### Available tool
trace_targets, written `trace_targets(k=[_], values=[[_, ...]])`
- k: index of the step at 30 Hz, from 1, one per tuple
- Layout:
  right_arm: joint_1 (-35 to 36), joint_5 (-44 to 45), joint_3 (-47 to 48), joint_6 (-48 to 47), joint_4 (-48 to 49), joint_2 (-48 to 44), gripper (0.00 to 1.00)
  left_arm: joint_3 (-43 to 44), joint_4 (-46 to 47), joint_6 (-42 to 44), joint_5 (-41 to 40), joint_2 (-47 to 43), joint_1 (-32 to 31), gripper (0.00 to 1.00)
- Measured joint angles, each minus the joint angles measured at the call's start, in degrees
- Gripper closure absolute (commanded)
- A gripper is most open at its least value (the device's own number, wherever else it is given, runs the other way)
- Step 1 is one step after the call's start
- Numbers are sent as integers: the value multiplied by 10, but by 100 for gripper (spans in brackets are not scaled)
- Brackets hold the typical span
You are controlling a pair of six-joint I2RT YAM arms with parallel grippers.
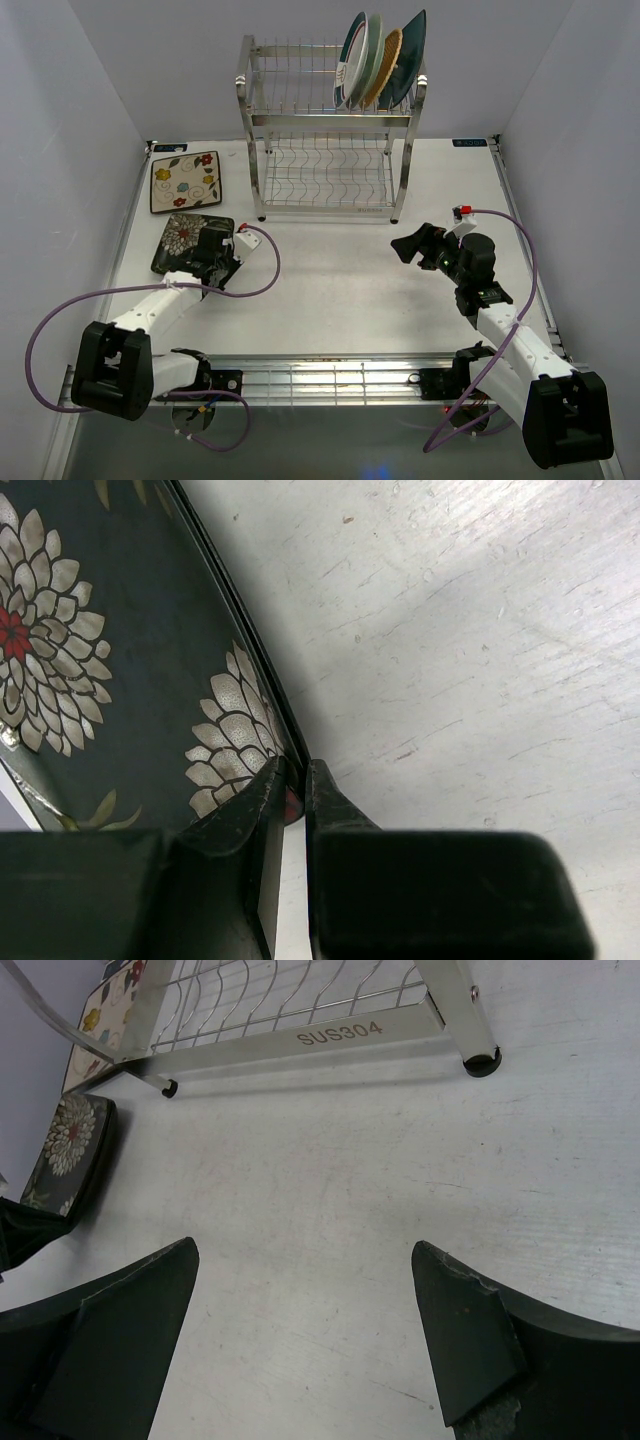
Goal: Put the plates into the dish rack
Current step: Pick up the plate at the center of the board.
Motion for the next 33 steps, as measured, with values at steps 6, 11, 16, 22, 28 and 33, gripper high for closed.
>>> trace_targets(k=[6, 11, 16, 22, 28, 33], values=[[0, 0, 0, 2, 0, 0, 7, 15, -28, -2, 5, -10, 3, 100], [0, 0, 0, 2, 0, 0, 7, 23, -39, -5, 7, -14, 3, 100], [0, 0, 0, 2, 0, 0, 7, 26, -55, -6, 16, -21, 3, 100], [0, 0, 0, 4, 0, 0, 7, 42, -89, -9, 51, -54, 5, 100], [0, 0, 0, 6, 0, 0, 7, 56, -120, -11, 86, -82, 5, 100], [0, 0, 0, 6, 0, 1, 7, 57, -136, -10, 108, -84, 5, 100]])
